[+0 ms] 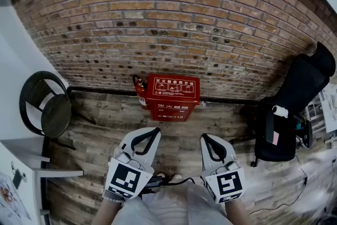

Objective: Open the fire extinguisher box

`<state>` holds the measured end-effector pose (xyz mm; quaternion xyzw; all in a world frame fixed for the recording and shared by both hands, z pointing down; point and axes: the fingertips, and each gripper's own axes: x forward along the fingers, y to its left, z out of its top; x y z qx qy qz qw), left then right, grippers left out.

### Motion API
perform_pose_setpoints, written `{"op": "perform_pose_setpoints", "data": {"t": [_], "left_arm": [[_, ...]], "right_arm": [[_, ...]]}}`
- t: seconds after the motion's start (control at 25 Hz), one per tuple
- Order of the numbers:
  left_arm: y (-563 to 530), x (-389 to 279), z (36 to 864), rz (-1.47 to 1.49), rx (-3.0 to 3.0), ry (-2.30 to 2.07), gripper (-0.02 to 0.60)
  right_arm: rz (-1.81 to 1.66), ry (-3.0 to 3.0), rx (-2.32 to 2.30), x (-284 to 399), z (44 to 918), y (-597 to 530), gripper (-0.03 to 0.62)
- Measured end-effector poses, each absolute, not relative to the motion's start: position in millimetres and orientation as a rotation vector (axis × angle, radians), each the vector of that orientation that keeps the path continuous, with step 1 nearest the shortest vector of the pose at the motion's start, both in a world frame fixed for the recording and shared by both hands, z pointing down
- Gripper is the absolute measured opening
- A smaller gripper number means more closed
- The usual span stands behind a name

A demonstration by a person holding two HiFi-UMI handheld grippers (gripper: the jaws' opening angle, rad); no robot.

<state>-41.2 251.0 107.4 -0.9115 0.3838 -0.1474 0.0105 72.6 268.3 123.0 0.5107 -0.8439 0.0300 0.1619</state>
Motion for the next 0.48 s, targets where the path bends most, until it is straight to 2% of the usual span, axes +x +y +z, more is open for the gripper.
{"op": "perform_pose_setpoints", "data": {"t": [0.48], "left_arm": [[262.1,-66.3,107.1,-0.446,-2.844,1.161,0.0]], "right_arm": [[0.103,-2.364,1.55,60.6,128.6,285.8,0.006]]}}
